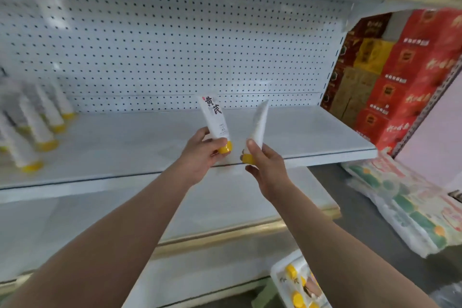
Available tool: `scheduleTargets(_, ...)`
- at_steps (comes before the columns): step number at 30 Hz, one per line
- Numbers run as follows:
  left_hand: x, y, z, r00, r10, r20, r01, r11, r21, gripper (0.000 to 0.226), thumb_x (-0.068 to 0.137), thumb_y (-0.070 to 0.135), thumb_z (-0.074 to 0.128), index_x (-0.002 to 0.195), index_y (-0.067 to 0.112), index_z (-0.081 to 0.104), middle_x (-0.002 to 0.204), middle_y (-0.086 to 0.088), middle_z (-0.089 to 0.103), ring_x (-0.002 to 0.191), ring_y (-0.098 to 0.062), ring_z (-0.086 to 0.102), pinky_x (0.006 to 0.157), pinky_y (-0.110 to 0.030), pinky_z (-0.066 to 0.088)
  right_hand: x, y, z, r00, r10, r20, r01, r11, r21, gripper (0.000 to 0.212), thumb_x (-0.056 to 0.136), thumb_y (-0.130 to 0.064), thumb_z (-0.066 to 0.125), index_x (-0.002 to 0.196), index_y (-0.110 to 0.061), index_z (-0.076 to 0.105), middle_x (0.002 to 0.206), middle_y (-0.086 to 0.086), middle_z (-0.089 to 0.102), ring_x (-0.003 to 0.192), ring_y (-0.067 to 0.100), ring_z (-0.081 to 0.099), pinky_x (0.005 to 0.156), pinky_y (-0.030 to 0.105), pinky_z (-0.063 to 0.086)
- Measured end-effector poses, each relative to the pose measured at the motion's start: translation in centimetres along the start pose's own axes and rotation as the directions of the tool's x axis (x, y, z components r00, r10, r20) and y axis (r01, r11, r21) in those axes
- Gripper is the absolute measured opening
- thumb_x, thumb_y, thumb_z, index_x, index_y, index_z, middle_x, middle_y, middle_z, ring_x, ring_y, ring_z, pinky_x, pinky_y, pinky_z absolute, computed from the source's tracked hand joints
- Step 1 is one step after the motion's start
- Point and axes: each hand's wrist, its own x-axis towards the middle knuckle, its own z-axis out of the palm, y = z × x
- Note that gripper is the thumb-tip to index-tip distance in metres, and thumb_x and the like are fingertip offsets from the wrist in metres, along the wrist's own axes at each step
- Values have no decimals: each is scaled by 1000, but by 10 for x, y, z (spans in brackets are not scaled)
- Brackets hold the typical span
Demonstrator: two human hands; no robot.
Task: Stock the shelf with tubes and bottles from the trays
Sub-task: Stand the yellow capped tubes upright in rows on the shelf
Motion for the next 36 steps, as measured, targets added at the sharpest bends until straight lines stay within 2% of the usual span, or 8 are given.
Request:
scheduleTargets(3, 12, 20, -40, 999, 33, -42, -32, 999, 22, 45, 90, -1, 67, 131, 10, 53, 120, -16, 67, 111, -28, 67, 97, -40, 55, 23, 11, 37, 998, -5, 65, 5, 1000, 6, 32, 88, -31, 76, 110, -8, 71, 92, 6, 70, 88, 20, 69, 82, 31, 57)
scheduleTargets(9, 47, 61, -126, 976, 104, -191, -72, 984, 163, 50, 86, 1, 72, 130, 13, 51, 117, -14, 66, 104, -23, 69, 84, -30, 58, 81, 31, 125, 998, 13, 61, -11, 999, -42, 44, 83, -24, 82, 117, -3, 63, 106, 15, 74, 95, 26, 72, 93, 41, 59)
scheduleTargets(15, 88, 91, -212, 928, 210, -307, -89, 926, 366, 53, 82, 7, 77, 126, 20, 52, 112, -6, 68, 95, -17, 68, 88, -33, 56, 124, 54, 212, 997, -9, 75, 14, 997, -76, 28, 87, -14, 77, 110, -14, 61, 110, 12, 69, 87, 18, 69, 88, 33, 60)
scheduleTargets(19, 104, 100, -259, 889, 270, -369, -65, 874, 482, 46, 81, 8, 78, 119, 19, 56, 109, 0, 67, 87, -10, 65, 73, -18, 50, 142, 75, 253, 997, -24, 77, 34, 990, -135, 21, 87, -16, 77, 104, -23, 65, 99, 3, 72, 87, 17, 69, 88, 32, 59)
scheduleTargets(23, 119, 105, -301, 843, 312, -439, -4, 818, 575, 39, 75, 14, 83, 108, 20, 63, 106, 0, 71, 97, -19, 66, 89, -35, 53, 155, 87, 283, 993, -45, 113, 71, 969, -238, 27, 89, -18, 75, 114, -22, 65, 96, -4, 72, 86, 14, 68, 82, 27, 56)
scheduleTargets(27, 129, 105, -329, 795, 357, -490, 26, 788, 616, 42, 72, 18, 83, 107, 26, 62, 106, 5, 70, 100, -20, 66, 94, -40, 52, 168, 99, 303, 993, -28, 114, 68, 930, -362, 29, 87, -26, 75, 114, -28, 64, 98, -9, 71, 93, 13, 69, 83, 29, 55)
scheduleTargets(30, 134, 104, -341, 761, 391, -518, 72, 743, 666, 45, 75, 23, 80, 116, 23, 62, 108, 7, 66, 104, -19, 63, 96, -39, 51, 180, 107, 313, 989, -49, 139, 110, 872, -478, 34, 85, -31, 75, 118, -28, 67, 96, -15, 71, 92, 8, 68, 85, 32, 56)
scheduleTargets(36, 152, 101, -355, 728, 427, -537, 127, 685, 717, 49, 80, 23, 78, 125, 17, 59, 114, 3, 64, 107, -20, 59, 97, -32, 46, 195, 112, 331, 976, -99, 195, 196, 789, -582, 23, 86, -31, 72, 108, -32, 68, 93, -15, 70, 85, 6, 65, 66, 21, 45)
